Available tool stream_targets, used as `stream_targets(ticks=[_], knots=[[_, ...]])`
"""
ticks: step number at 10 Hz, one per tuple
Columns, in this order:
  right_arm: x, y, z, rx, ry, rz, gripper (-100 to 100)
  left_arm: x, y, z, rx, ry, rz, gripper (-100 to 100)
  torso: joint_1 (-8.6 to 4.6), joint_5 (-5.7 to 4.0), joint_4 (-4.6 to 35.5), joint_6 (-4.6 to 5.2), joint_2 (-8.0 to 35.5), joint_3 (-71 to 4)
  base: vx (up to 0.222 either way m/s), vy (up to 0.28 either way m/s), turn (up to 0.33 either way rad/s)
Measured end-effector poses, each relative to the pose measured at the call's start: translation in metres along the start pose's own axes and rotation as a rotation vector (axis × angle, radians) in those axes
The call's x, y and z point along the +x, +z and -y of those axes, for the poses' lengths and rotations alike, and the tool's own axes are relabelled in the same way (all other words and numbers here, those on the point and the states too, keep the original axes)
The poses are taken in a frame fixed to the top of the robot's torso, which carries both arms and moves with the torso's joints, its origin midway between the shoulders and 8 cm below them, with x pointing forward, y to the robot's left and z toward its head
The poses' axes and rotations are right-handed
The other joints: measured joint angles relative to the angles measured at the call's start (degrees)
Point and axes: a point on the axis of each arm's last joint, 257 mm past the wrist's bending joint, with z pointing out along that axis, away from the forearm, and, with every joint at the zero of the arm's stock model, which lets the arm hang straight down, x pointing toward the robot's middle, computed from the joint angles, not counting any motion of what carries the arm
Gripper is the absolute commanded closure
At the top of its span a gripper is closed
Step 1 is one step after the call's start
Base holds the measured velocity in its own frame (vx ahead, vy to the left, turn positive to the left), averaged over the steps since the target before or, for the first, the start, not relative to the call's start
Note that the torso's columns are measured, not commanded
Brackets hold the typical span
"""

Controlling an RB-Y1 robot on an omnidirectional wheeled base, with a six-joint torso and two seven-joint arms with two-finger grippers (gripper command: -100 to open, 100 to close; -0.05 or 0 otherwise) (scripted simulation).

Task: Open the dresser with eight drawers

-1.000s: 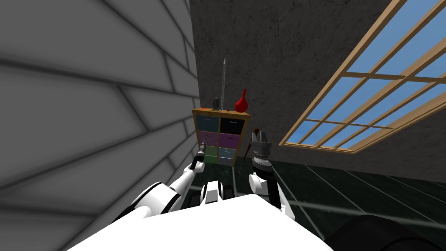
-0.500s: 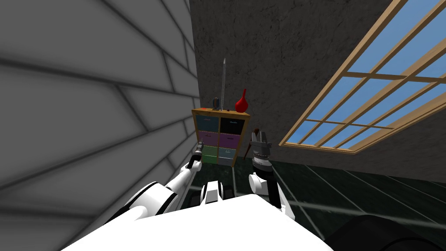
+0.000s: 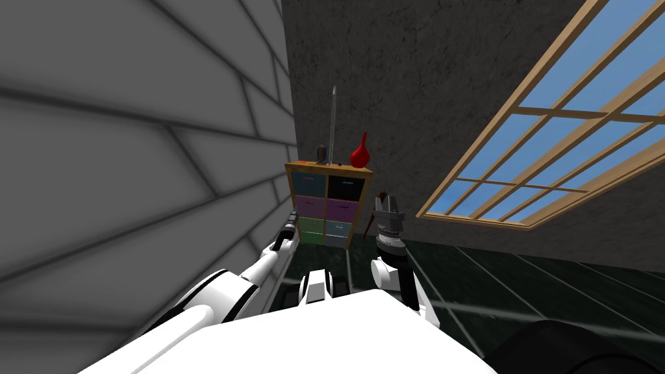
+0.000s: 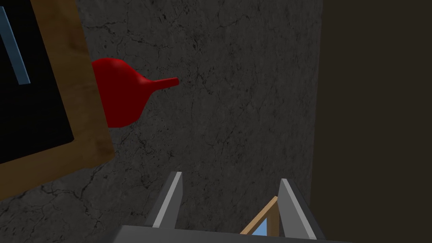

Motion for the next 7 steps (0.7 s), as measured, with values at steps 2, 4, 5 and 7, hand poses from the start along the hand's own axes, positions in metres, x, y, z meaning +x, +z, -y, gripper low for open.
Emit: stream_targets(ticks=[2,4,5,7], knots=[[0.0,0.0,0.0,0.0,0.0,0.0,0,-0.011,-0.002,-0.007,-0.016,0.018,0.006,-100,-0.14,-0.04,-0.04,0.01,-0.2,-0.11,0.112,-0.059,-0.006],[0.0,0.0,0.0,0.0,0.0,0.0,0,-0.018,-0.005,-0.009,-0.021,0.027,0.013,-100,-0.04,-0.01,-0.01,0.01,-0.05,-0.04,0.122,-0.06,-0.002],[0.0,0.0,0.0,0.0,0.0,0.0,0,-0.007,-0.003,-0.005,-0.012,0.011,0.01,-100,-0.03,0.0,0.0,0.03,-0.03,-0.02,0.111,-0.064,-0.008],[0.0,0.0,0.0,0.0,0.0,0.0,0,0.007,-0.003,0.002,0.007,-0.014,0.008,-100,0.06,0.01,0.06,-0.01,0.24,0.15,0.044,-0.038,0.001]])
